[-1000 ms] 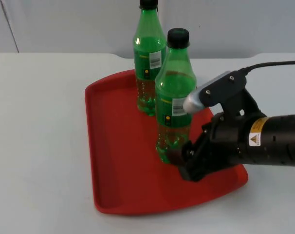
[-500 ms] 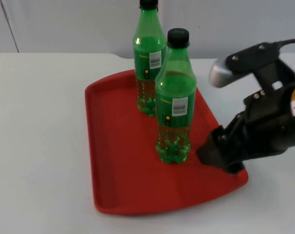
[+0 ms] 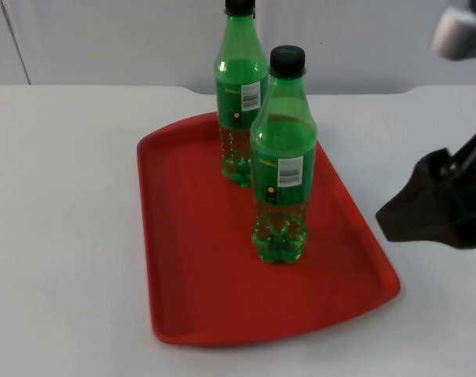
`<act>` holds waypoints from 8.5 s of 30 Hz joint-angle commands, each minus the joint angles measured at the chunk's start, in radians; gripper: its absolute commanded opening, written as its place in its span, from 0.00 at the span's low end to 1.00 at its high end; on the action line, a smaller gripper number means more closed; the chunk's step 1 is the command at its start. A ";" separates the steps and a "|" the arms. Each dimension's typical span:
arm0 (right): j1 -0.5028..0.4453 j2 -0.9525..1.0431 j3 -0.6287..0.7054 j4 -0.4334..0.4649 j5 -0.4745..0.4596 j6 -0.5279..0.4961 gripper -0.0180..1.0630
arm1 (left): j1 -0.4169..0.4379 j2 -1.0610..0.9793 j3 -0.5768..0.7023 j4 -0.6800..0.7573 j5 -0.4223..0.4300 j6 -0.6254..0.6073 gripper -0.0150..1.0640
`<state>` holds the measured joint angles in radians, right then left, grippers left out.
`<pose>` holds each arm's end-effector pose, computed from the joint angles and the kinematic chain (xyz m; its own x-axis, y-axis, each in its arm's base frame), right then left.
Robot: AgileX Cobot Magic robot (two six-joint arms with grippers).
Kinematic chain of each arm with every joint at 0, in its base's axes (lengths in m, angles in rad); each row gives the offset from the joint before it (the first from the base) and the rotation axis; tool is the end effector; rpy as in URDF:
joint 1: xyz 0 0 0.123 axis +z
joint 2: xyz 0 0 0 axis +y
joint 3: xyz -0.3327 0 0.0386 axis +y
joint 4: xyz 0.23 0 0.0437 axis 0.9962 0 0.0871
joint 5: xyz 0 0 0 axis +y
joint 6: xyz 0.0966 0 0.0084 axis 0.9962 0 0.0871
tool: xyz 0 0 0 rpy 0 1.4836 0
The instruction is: Place the bottle upright on the tray.
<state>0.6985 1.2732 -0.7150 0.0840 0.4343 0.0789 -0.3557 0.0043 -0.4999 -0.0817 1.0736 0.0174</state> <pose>0.1643 0.1425 0.2915 -0.6964 -0.3832 -0.6068 -0.5585 0.8203 0.1230 -0.0640 0.0163 0.2653 -0.4494 0.1439 -0.8817 0.3971 0.9163 -0.0528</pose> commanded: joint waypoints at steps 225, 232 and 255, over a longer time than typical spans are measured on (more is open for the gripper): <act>-0.657 -1.273 0.200 -0.099 0.643 -0.067 0.99 | -0.006 -0.004 0.005 -0.006 -0.001 0.001 0.99; -0.657 -1.273 0.200 -0.099 0.643 -0.067 0.99 | -0.006 -0.004 0.005 -0.006 -0.001 0.001 0.99; -0.657 -1.273 0.200 -0.099 0.643 -0.067 0.99 | 0.092 -0.004 0.005 -0.004 -0.001 0.001 0.99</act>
<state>0.0479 0.0022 -0.5225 -0.0173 1.0824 0.0075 -0.2698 0.0043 -0.4999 -0.0817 1.0736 0.0179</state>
